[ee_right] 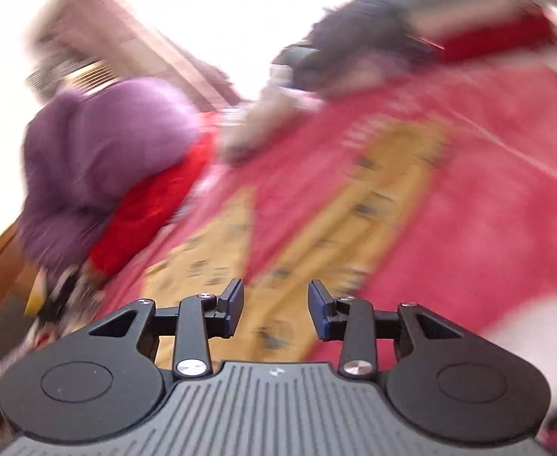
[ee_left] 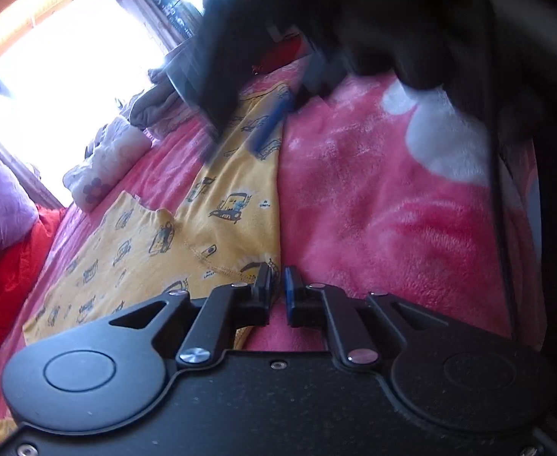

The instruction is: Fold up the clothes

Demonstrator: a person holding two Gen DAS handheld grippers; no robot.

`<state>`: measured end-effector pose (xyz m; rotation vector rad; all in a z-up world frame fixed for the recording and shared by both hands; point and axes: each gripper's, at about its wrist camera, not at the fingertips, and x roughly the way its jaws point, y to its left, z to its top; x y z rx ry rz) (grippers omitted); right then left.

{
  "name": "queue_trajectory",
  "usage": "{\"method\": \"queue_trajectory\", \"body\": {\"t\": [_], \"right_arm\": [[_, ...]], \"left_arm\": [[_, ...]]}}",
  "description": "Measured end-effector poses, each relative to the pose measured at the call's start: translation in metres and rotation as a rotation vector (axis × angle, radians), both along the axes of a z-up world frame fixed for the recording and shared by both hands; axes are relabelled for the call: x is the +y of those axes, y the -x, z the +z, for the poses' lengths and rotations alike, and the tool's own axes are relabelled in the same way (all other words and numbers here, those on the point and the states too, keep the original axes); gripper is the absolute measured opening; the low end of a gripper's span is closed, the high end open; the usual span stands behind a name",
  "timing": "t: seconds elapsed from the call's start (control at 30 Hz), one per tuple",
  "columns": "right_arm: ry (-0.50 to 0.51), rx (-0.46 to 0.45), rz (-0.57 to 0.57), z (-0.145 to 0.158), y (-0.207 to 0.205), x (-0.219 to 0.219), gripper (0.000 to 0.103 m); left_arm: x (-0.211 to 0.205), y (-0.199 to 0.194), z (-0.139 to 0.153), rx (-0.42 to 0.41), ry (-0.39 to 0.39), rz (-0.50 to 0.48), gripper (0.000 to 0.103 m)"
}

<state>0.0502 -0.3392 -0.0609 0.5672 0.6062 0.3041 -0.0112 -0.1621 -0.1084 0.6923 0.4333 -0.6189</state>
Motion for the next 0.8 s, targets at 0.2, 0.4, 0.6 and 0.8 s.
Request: {"method": "queue_trajectory", "body": {"t": [0.2, 0.4, 0.6, 0.8], "right_arm": [[0.264, 0.191, -0.039, -0.022, -0.004, 0.019, 0.02], [0.381, 0.077, -0.04, -0.007, 0.013, 0.038, 0.028], [0.469, 0.025, 0.005, -0.008, -0.009, 0.065, 0.033], [0.619, 0.151, 0.033, -0.016, -0.006, 0.087, 0.05]], "left_arm": [[0.036, -0.008, 0.023, 0.144, 0.155, 0.072, 0.039], [0.074, -0.018, 0.036, 0.238, 0.309, 0.198, 0.039], [0.122, -0.029, 0.038, 0.299, 0.42, 0.356, 0.039], [0.197, -0.044, 0.042, 0.338, 0.592, 0.586, 0.04]]}}
